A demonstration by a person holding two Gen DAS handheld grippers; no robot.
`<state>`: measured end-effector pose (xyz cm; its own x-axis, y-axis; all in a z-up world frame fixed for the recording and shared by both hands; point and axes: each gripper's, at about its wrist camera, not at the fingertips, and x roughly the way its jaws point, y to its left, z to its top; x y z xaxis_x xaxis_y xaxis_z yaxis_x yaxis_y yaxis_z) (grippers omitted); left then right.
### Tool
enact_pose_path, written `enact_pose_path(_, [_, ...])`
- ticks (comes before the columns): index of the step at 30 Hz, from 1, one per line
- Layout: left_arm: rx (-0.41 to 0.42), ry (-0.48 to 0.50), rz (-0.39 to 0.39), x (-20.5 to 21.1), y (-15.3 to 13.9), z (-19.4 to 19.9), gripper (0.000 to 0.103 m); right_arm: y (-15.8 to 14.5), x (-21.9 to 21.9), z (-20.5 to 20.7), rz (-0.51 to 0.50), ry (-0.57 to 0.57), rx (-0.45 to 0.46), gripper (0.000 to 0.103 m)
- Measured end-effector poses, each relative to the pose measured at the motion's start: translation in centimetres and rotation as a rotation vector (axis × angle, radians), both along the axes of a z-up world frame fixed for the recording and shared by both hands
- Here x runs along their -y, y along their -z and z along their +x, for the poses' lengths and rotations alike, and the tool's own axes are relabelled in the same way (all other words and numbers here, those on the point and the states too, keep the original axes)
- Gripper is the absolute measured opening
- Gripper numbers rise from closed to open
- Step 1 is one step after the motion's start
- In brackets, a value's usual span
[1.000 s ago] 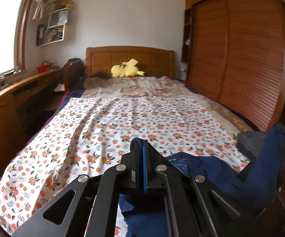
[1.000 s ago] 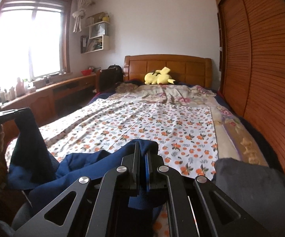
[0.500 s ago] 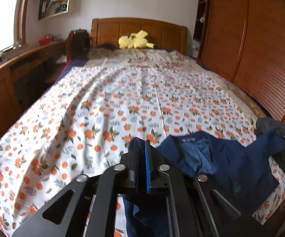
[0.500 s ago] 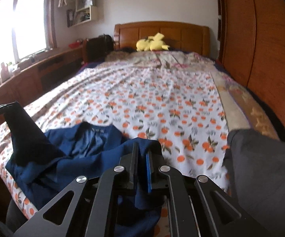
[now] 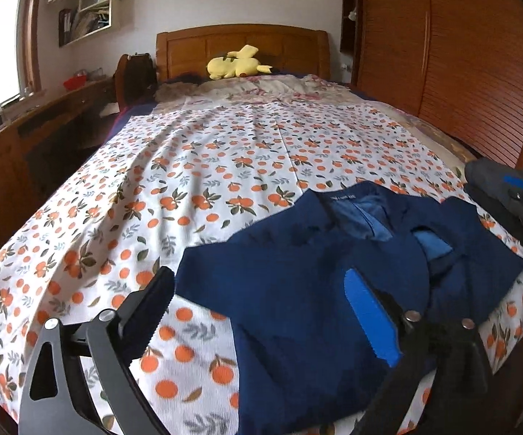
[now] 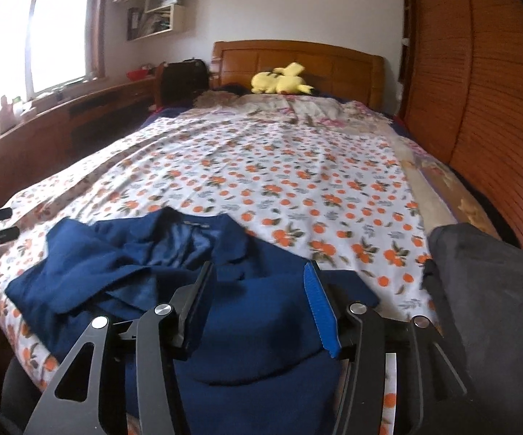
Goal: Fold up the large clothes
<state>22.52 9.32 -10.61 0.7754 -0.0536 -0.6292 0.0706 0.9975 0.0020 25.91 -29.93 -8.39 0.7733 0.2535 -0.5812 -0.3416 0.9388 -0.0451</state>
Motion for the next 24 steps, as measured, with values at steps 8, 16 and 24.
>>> enact_pose_path(8, [-0.001, 0.02, -0.009, 0.5, 1.0, -2.2, 0.098, 1.9, -5.2, -0.9, -0.014, -0.096, -0.05, 0.048])
enact_pose_path(16, [-0.02, 0.024, -0.021, 0.2, 2.0, -3.3, 0.098, 4.9, -9.2, -1.6, -0.061, -0.18, -0.118, 0.048])
enact_pose_path(24, [-0.047, 0.035, -0.026, 0.2, 3.3, -3.6, 0.098, 6.0, -11.6, -2.0, -0.117, -0.227, -0.138, 0.057])
